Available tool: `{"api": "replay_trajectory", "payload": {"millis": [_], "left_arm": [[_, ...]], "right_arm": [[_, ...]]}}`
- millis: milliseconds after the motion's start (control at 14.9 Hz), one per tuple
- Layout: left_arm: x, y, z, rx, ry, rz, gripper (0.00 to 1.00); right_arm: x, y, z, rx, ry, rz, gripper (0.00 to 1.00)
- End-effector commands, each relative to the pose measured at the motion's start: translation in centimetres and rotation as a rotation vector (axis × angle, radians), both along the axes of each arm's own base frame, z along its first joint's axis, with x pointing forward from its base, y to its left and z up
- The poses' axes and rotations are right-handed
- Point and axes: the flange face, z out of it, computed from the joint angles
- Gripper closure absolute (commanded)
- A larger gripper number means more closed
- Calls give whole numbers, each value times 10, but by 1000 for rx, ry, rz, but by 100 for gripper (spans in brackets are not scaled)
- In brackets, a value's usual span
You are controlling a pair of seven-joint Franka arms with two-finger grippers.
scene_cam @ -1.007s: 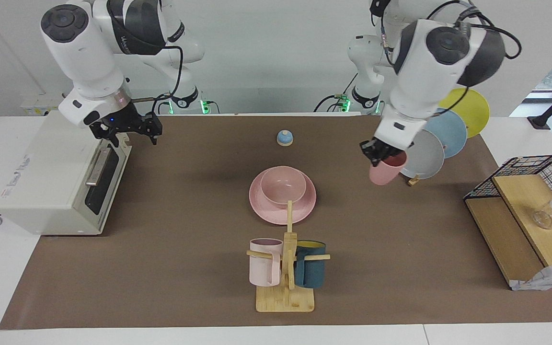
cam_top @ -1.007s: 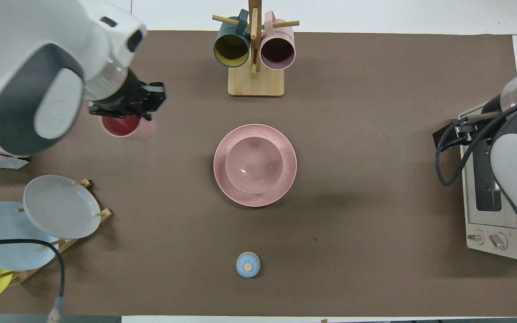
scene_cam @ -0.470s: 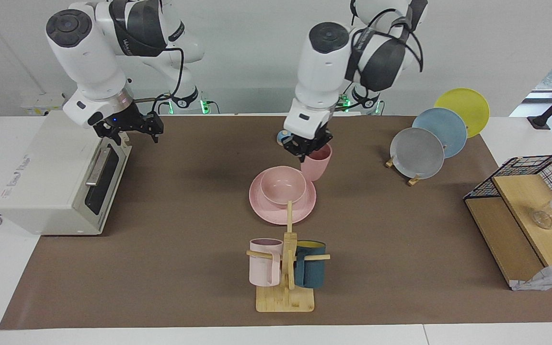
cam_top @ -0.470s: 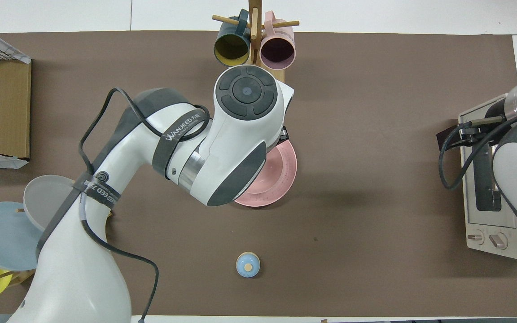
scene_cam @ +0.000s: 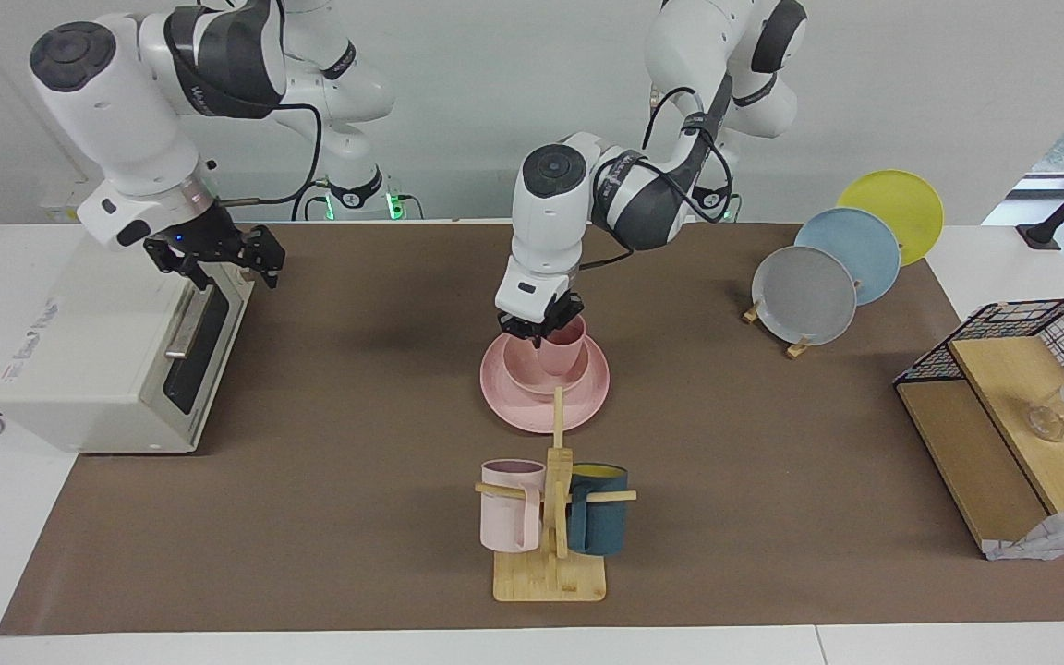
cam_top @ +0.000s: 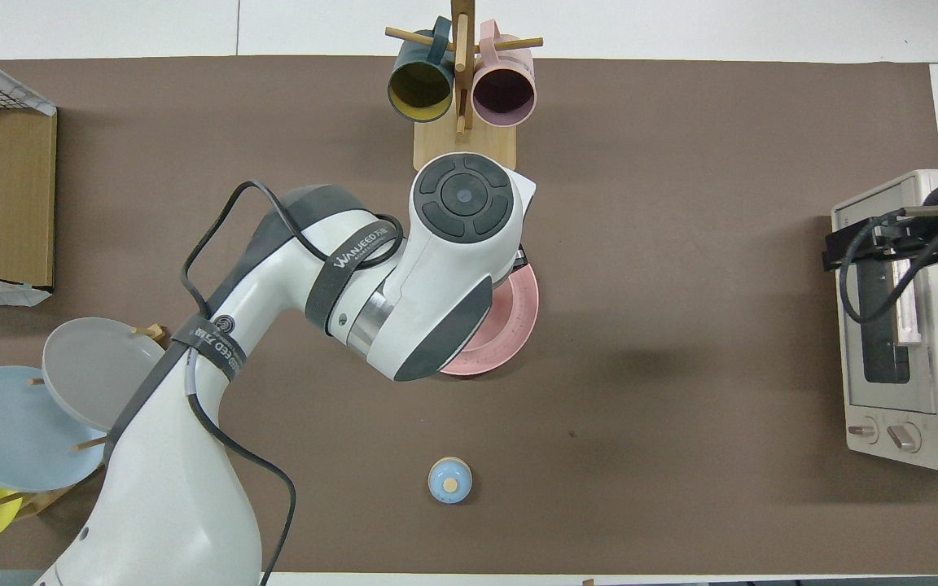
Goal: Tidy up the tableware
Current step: 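Carry the pink cup over the bowl with the left gripper and lower it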
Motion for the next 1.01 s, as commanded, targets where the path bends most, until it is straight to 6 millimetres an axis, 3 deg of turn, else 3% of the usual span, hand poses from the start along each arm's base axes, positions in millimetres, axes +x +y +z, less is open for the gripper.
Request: {"api": "replay_trajectory", "payload": {"millis": [0, 268, 738, 805, 872, 940], "left_arm": [[-3, -4, -9, -4, -16, 17, 100], [-6, -9, -28, 15, 6, 11, 100], [-10, -14, -32, 9, -1, -3, 100], [-9, -14, -31, 10, -2, -5, 31], [-10, -15, -30, 13, 1, -5, 0], [-9, -14, -27, 13, -1, -6, 0]], "right_arm": [[-4, -9, 0, 39, 12, -8, 0], [-3, 1, 4, -49, 5, 69, 0], [-2, 1, 9, -50, -8, 102, 0], [-2, 2, 8, -49, -5, 105, 0], [-2, 3, 8, -49, -2, 106, 0], [-3, 3, 8, -49, 1, 106, 0]]}}
